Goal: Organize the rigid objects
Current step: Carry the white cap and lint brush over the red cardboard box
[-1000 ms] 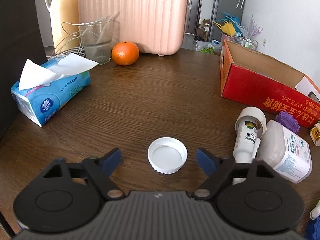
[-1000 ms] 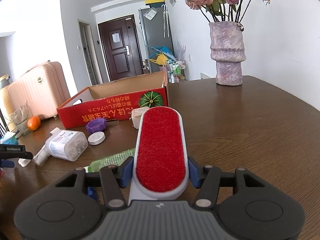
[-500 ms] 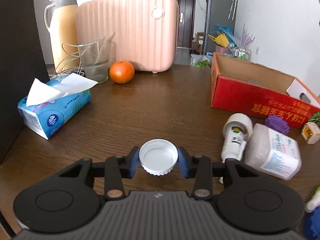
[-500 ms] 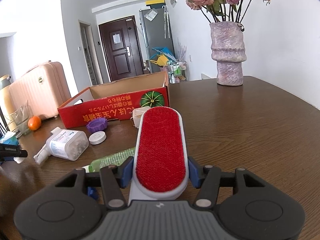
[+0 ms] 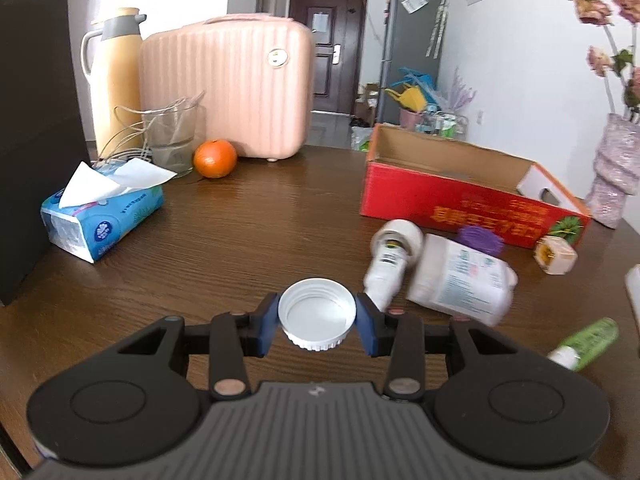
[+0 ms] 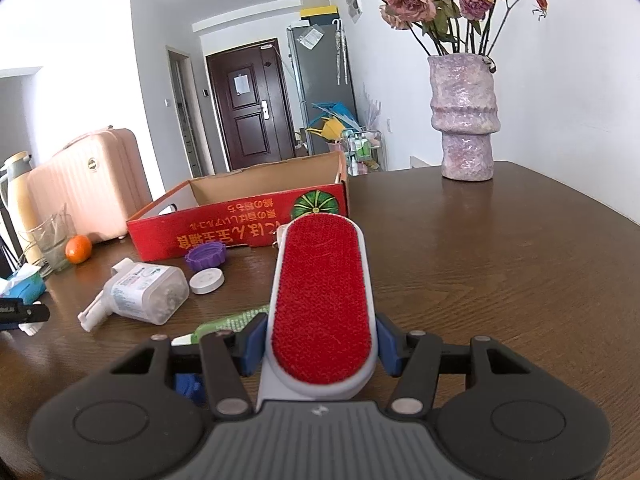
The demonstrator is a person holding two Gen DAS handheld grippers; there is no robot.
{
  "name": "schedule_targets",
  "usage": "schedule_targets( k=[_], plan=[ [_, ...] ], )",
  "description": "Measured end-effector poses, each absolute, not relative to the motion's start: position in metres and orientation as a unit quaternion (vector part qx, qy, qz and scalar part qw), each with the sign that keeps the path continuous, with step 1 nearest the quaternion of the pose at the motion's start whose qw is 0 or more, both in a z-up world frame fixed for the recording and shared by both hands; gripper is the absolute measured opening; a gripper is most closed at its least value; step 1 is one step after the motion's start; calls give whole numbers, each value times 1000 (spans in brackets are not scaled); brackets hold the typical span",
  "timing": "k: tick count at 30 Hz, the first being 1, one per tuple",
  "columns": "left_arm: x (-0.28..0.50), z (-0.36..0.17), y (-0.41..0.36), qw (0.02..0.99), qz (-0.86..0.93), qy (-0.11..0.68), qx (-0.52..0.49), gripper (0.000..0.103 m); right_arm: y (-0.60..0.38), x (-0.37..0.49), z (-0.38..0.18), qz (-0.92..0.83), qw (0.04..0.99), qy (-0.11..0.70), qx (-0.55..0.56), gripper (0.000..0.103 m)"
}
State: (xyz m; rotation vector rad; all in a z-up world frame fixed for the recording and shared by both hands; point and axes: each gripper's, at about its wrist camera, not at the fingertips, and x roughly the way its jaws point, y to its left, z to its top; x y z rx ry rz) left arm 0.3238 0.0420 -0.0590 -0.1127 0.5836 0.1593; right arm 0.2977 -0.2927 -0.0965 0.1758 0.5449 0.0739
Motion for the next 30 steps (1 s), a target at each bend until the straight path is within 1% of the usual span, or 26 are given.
schedule_targets(
  k=[16, 30],
  plan=[
    [300, -40, 4, 960, 52, 273, -38, 41, -268, 282, -76, 81, 956, 269, 81, 55],
    [305, -16, -22, 968, 25, 250, -29, 41, -245, 294, -51, 96, 956, 268, 72, 55]
  ],
)
